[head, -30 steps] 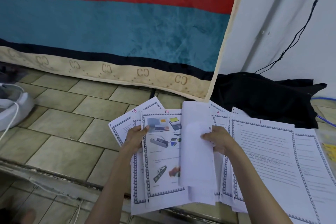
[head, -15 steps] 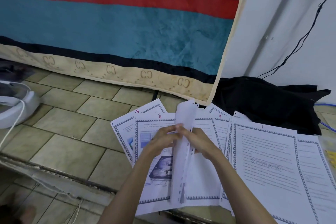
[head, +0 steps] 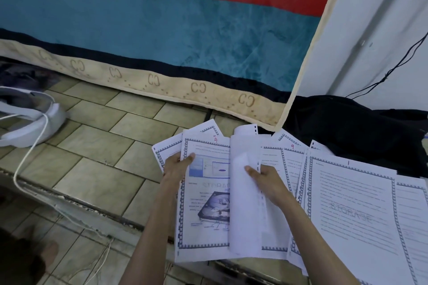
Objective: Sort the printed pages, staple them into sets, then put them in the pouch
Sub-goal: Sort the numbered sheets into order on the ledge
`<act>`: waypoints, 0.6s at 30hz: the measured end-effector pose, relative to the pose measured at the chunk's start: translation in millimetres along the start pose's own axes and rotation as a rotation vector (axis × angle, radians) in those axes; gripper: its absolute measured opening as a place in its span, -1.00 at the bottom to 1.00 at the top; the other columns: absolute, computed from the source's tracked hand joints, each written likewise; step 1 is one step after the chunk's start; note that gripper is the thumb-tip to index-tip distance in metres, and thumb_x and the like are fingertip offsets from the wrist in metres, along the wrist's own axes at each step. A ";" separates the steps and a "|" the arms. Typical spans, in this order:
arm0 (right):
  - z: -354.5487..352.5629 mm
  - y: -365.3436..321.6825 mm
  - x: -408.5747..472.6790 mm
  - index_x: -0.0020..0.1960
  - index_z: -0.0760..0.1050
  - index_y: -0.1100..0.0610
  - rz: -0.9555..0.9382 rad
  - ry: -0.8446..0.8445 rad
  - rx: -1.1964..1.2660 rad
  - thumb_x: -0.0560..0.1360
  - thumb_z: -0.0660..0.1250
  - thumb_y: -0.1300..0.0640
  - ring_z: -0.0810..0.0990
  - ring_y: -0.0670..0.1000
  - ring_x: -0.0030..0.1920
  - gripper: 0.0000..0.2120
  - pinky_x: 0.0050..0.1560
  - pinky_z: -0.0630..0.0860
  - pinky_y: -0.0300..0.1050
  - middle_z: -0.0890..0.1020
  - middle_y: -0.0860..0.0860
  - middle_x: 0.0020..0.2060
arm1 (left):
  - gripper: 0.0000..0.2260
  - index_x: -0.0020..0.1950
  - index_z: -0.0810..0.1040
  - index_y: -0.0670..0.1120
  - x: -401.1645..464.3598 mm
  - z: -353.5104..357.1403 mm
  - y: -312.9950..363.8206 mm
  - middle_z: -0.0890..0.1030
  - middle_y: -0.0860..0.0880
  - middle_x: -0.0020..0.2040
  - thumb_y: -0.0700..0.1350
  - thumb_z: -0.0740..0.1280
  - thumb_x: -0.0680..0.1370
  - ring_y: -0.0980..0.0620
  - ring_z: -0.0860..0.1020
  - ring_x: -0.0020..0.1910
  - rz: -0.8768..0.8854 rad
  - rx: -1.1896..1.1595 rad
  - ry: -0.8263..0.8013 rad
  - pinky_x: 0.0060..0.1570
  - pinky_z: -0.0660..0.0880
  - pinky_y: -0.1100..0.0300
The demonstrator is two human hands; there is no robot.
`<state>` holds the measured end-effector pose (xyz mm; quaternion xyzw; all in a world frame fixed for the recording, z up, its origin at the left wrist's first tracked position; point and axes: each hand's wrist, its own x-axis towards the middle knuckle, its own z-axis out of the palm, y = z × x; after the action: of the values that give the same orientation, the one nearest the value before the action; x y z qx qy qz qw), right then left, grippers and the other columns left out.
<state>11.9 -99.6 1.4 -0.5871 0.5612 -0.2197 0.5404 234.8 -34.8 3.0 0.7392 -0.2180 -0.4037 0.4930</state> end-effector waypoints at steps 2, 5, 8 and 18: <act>-2.9 5.8 -0.9 -0.41 0.39 0.10 0.045 -0.001 0.086 0.53 0.31 0.08 0.38 -0.11 -0.54 -0.65 -0.49 0.29 -0.32 0.42 -0.10 -0.58 | -0.85 0.05 0.59 -0.14 -0.3 -4.5 -3.8 0.63 -0.16 -0.01 -0.10 0.31 0.56 -0.07 0.60 -0.16 -0.059 -0.120 -0.077 -0.07 0.52 0.07; -9.4 13.7 1.1 -0.21 0.51 0.34 0.090 -0.048 0.199 0.49 0.37 0.02 0.48 0.03 -0.38 -0.65 -0.29 0.38 -0.16 0.55 0.05 -0.42 | -0.88 0.02 0.58 -0.13 0.9 -9.7 -6.9 0.65 -0.11 -0.09 -0.13 0.28 0.57 -0.01 0.63 -0.23 -0.085 -0.221 -0.154 -0.18 0.59 0.08; -11.6 13.1 1.0 -0.18 0.54 0.25 0.111 -0.078 0.270 0.52 0.33 0.11 0.49 -0.08 -0.51 -0.79 -0.42 0.43 -0.24 0.57 -0.04 -0.49 | -0.88 0.04 0.56 -0.13 -0.4 -9.7 -5.7 0.64 -0.06 -0.15 -0.13 0.27 0.57 0.04 0.64 -0.32 -0.097 -0.215 -0.156 -0.34 0.59 0.17; -12.3 12.2 1.1 -0.05 0.60 0.20 0.122 -0.067 0.326 0.51 0.35 0.14 0.59 0.06 -0.27 -0.87 -0.15 0.54 -0.08 0.68 0.06 -0.27 | -0.76 -0.07 0.57 -0.12 -3.7 2.2 4.4 0.65 -0.13 -0.12 0.05 0.38 0.49 0.00 0.59 -0.26 -0.115 -0.118 -0.008 -0.30 0.52 0.20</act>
<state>-3.5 -102.8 -5.7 -0.4635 0.5346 -0.2550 0.6591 231.2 -35.2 8.0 0.7186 -0.1530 -0.4464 0.5108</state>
